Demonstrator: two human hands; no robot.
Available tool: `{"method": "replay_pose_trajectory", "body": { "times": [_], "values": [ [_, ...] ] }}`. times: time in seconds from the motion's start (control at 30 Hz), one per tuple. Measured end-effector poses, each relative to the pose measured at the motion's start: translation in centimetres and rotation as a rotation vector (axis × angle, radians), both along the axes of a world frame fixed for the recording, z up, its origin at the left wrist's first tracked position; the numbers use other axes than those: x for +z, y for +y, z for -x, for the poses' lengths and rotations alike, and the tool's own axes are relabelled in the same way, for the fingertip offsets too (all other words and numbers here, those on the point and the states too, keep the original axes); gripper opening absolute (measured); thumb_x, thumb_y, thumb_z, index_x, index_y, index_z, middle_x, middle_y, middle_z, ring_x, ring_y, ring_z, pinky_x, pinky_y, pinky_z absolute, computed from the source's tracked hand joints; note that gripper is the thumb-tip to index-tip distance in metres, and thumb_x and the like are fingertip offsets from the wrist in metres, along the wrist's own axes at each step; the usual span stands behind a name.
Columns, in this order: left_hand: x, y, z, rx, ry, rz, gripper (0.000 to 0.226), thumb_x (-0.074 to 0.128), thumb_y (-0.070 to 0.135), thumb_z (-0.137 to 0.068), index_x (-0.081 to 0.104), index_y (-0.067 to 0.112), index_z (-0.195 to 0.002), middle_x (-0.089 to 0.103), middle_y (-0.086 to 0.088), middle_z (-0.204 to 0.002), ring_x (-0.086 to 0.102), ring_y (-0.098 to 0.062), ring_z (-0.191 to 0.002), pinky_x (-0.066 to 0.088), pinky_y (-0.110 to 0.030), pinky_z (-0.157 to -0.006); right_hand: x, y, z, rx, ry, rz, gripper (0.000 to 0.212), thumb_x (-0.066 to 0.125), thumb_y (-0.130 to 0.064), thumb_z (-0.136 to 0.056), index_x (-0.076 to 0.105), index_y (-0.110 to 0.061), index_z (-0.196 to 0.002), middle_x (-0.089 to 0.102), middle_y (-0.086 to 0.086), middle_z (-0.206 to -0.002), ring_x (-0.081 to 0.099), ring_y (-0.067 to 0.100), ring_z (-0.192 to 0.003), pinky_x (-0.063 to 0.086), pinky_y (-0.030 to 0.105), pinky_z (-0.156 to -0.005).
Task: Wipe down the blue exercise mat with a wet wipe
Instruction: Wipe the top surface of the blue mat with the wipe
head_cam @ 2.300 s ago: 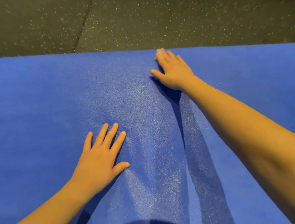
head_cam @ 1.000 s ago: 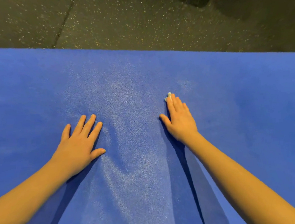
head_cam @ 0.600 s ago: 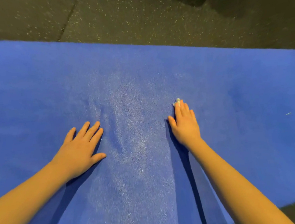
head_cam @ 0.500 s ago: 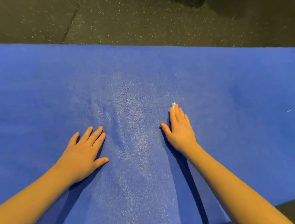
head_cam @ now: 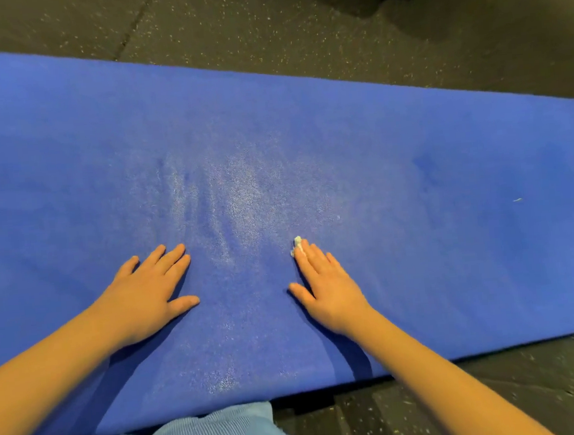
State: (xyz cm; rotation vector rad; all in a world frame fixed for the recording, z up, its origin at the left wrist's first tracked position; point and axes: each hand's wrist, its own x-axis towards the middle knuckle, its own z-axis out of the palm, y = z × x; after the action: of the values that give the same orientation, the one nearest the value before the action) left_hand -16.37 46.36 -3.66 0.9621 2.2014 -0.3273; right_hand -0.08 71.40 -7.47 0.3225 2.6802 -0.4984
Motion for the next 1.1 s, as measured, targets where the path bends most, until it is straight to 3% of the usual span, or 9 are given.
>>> {"method": "replay_pose_trajectory", "body": {
  "times": [0.17, 0.23, 0.37, 0.5, 0.6, 0.73, 0.87, 1.0, 1.1],
  "values": [
    [0.6, -0.7, -2.4, 0.057, -0.02, -0.038, 0.074, 0.022, 0.059, -0.097, -0.007, 0.021, -0.153, -0.019, 0.007, -0.159, -0.012, -0.015, -0.147, 0.0, -0.038, -0.12, -1.0, 2.8, -1.2, -0.254, 0.002, -0.101, 0.065, 0.03, -0.045, -0.102, 0.007, -0.015, -0.155, -0.002, -0.002, -0.162, 0.0, 0.018, -0.149, -0.001, 0.036, -0.119],
    [0.5, -0.8, -2.9, 0.083, -0.019, -0.06, 0.074, 0.024, 0.059, -0.096, -0.005, 0.021, -0.154, -0.017, 0.007, -0.159, -0.011, -0.014, -0.148, 0.001, -0.038, -0.12, -0.7, 0.7, -2.3, -0.237, 0.03, -0.013, 0.07, 0.029, -0.051, -0.1, 0.004, -0.014, -0.155, -0.005, -0.002, -0.162, -0.003, 0.015, -0.148, -0.003, 0.034, -0.119],
    [1.0, -0.6, -3.7, 0.099, -0.008, -0.066, 0.074, 0.026, 0.06, -0.096, -0.002, 0.021, -0.154, -0.013, 0.007, -0.16, -0.009, -0.014, -0.148, 0.001, -0.038, -0.12, 1.4, -1.6, -7.1, -0.033, 0.016, 0.104, 0.092, 0.002, -0.076, -0.081, 0.005, -0.02, -0.155, -0.008, -0.011, -0.159, -0.006, 0.003, -0.144, -0.008, 0.023, -0.114],
    [1.5, 0.0, -4.8, 0.092, 0.022, -0.084, 0.073, 0.026, 0.058, -0.097, 0.001, 0.02, -0.154, -0.009, 0.005, -0.161, -0.006, -0.016, -0.148, 0.003, -0.038, -0.12, 0.7, 1.3, -9.1, -0.132, 0.032, -0.088, 0.078, 0.006, -0.061, -0.089, 0.011, -0.019, -0.154, 0.001, -0.007, -0.161, 0.003, 0.013, -0.148, -0.002, 0.028, -0.117],
    [1.4, 0.7, -5.4, 0.096, 0.019, -0.093, 0.074, 0.028, 0.057, -0.097, 0.003, 0.017, -0.154, -0.007, 0.003, -0.161, -0.004, -0.016, -0.148, 0.003, -0.038, -0.12, 1.1, -1.2, -10.3, -0.164, 0.067, 0.075, 0.072, 0.018, -0.058, -0.094, 0.007, -0.02, -0.154, -0.004, -0.011, -0.16, -0.003, 0.009, -0.148, -0.006, 0.023, -0.118],
    [1.6, 1.3, -5.6, 0.107, 0.007, -0.114, 0.073, 0.03, 0.057, -0.097, 0.007, 0.017, -0.154, -0.006, 0.002, -0.162, -0.003, -0.015, -0.148, 0.003, -0.038, -0.12, 1.8, -2.7, -13.3, -0.001, 0.137, 0.156, 0.08, 0.003, -0.07, -0.09, 0.013, -0.023, -0.153, 0.0, -0.017, -0.158, -0.002, 0.002, -0.146, -0.001, 0.024, -0.119],
    [1.7, 2.4, -7.3, 0.085, -0.017, -0.166, 0.071, 0.032, 0.054, -0.098, 0.008, 0.018, -0.154, -0.004, 0.004, -0.162, -0.004, -0.018, -0.148, 0.003, -0.04, -0.12, 1.1, -2.1, -13.7, -0.186, 0.197, 0.102, 0.071, 0.014, -0.057, -0.09, 0.018, -0.022, -0.152, 0.003, -0.016, -0.157, 0.002, 0.003, -0.146, 0.005, 0.03, -0.12],
    [1.9, 2.7, -7.7, 0.047, -0.028, -0.179, 0.069, 0.031, 0.054, -0.099, 0.008, 0.02, -0.154, -0.006, 0.006, -0.161, -0.006, -0.016, -0.148, 0.0, -0.039, -0.119, 2.0, -4.5, -15.4, -0.043, 0.274, 0.178, 0.067, 0.03, -0.054, -0.096, 0.023, -0.019, -0.152, 0.013, -0.01, -0.16, 0.008, 0.005, -0.147, 0.005, 0.026, -0.119],
    [2.4, 3.2, -8.0, -0.014, -0.069, -0.212, 0.077, 0.025, 0.068, -0.092, 0.013, 0.023, -0.154, -0.003, 0.009, -0.161, -0.006, -0.013, -0.148, -0.001, -0.038, -0.119, 1.1, -2.1, -16.4, -0.009, 0.326, -0.006, 0.065, 0.043, -0.044, -0.092, 0.031, -0.015, -0.149, 0.025, -0.003, -0.158, 0.023, 0.016, -0.145, 0.016, 0.033, -0.116]
  ]
}}
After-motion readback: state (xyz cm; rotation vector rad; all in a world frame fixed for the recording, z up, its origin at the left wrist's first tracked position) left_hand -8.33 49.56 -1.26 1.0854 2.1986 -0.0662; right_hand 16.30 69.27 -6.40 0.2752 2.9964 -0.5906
